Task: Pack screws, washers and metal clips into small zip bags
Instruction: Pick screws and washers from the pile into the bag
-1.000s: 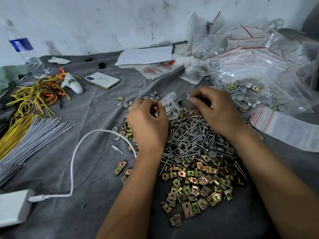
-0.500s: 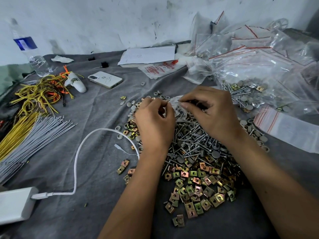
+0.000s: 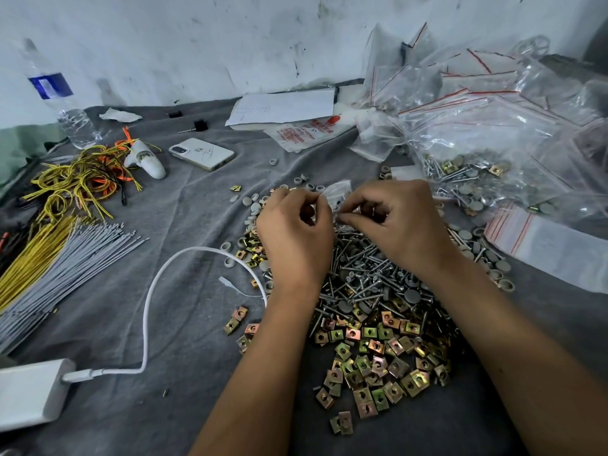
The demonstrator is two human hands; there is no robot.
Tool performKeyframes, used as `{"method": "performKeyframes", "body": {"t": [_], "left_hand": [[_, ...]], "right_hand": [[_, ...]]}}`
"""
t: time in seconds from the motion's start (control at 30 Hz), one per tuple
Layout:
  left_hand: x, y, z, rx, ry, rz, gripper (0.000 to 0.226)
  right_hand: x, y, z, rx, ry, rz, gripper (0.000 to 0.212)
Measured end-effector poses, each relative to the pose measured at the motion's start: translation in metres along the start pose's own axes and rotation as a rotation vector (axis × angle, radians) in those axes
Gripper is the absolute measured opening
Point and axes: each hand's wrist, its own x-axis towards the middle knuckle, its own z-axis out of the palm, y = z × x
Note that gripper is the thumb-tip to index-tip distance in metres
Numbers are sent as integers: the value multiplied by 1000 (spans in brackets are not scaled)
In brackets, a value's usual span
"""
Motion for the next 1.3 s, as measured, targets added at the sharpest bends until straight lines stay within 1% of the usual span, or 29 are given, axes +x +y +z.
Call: {"method": "performKeyframes", "body": {"t": [0.1, 0.2, 0.27, 0.3, 0.37, 0.43, 0.47, 0.53, 0.6, 0.67, 0.77, 0.97, 1.1, 1.2, 1.3], "left_hand": [[0, 1, 0, 8, -3, 3, 7], [1, 0, -1, 16, 22, -20, 8], [1, 0, -2, 21, 34, -47, 9], [1, -1, -2, 23, 42, -59, 9], [2, -1, -3, 22, 58, -79, 9], [2, -1, -3, 24, 66, -94, 9], [3, -2, -4, 26, 66, -97, 9], [2, -1, -4, 29, 62, -97, 10], [2, 0, -4, 33, 58, -96, 10], [2, 0, -4, 34, 58, -96, 10], [3, -1, -3, 30, 64, -96, 11], [2, 1, -4, 32, 71, -71, 9], [1, 1, -3, 31, 48, -31, 9], [1, 2, -3, 33, 23, 0, 10], [1, 2, -3, 30, 18, 11, 10]], "right_hand": [[1, 0, 3, -68, -43, -50, 13], [3, 1, -3, -33, 23, -44, 13], [3, 1, -11, 15, -8, -28, 17], [2, 2, -14, 37, -70, -6, 21], [1, 6, -20, 24, -265, 70, 29], [0, 12, -23, -6, -472, 168, 26], [0, 15, -24, -10, -539, 209, 25], [0, 19, -25, -16, -607, 261, 23], [1, 19, -24, -31, -632, 270, 21], [1, 17, -22, -31, -612, 263, 18], [0, 16, -24, 19, -520, 250, 15], [0, 18, -26, 217, -217, 224, 6], [2, 19, -23, 246, -64, 181, 10], [2, 16, -20, 237, -9, 144, 11], [1, 12, -17, 159, -25, 93, 14]]}}
